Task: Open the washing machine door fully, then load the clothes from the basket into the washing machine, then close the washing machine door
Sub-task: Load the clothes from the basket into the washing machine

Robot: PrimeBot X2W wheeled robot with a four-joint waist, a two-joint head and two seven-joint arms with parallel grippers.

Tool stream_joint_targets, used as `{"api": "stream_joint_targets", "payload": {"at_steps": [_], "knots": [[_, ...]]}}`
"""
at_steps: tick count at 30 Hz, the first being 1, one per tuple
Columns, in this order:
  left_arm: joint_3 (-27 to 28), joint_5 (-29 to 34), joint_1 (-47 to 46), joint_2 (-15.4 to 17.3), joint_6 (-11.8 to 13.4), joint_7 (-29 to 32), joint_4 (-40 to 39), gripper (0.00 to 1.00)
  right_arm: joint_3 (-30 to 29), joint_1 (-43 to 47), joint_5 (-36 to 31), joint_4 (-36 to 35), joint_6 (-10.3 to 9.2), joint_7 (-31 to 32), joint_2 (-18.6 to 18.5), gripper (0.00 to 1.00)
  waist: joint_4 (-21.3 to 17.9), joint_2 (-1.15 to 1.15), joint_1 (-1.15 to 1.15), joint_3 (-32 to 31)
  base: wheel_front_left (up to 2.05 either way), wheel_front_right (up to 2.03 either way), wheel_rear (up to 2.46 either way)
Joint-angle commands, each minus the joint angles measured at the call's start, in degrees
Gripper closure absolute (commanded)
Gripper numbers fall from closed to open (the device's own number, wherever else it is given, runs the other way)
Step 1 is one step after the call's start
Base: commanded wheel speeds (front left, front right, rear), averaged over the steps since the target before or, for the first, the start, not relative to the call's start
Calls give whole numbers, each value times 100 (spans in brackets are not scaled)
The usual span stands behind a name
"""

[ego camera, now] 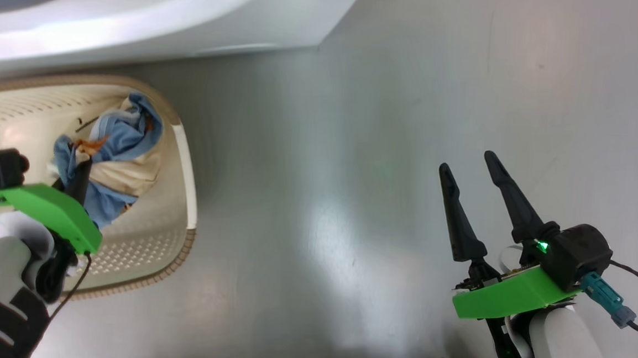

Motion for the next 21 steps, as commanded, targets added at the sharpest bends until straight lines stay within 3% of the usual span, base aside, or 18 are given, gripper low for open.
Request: {"api": "stream_joint_targets", "payload": {"at_steps": [1, 7, 14, 21], "knots": [[154, -12, 204, 273, -9, -86, -43, 100, 167, 113, -59, -66, 9, -28, 15, 0, 159, 0, 0, -344, 0, 0, 0], [918, 659, 553, 346, -9, -114, -472, 100, 139, 212, -108, 108, 9, -28, 15, 0, 340, 0, 0, -890, 0, 0, 0], [2622, 2004, 1741, 44, 49, -116, -1570, 100, 182, 388, -120, 307, 9, -28, 15, 0, 483, 0, 0, -1676, 0, 0, 0], [3698, 2960, 2647, -354, 60, -117, -2433, 100, 307, 541, -102, 513, 9, -28, 15, 0, 526, 0, 0, -2301, 0, 0, 0]]}}
